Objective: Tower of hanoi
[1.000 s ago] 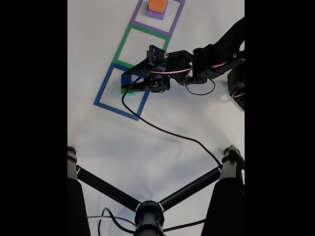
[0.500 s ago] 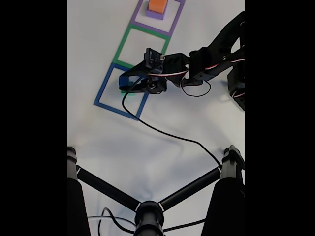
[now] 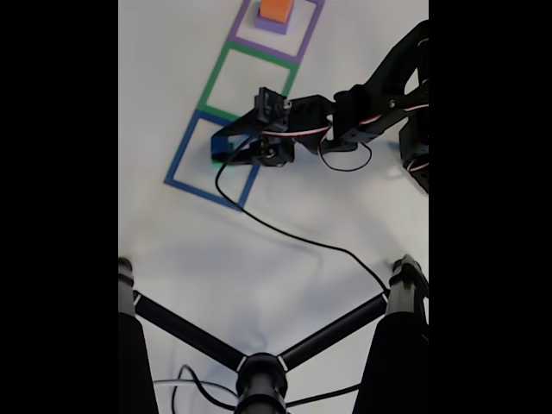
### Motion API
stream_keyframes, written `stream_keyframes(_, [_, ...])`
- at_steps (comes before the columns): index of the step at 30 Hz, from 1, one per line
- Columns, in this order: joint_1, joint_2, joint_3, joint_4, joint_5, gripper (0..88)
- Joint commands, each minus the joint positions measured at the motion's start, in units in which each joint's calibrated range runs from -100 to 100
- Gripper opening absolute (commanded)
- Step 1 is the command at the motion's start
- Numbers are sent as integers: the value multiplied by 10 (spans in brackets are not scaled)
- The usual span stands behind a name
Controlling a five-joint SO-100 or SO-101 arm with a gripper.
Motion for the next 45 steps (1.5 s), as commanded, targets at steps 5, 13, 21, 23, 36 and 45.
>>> stream_keyframes(5, [-8, 0, -4, -24, 10, 67])
stream_keyframes(13, [-1, 10, -5, -32, 10, 162])
stream_keyframes(21, [7, -4, -5, -34, 10, 179])
stream_keyframes(23, [10, -22, -7, -29, 10, 184])
stream_keyframes(36, [44, -316, -143, 411, 10, 85])
stream_keyframes(45, [153, -480, -358, 951, 10, 0])
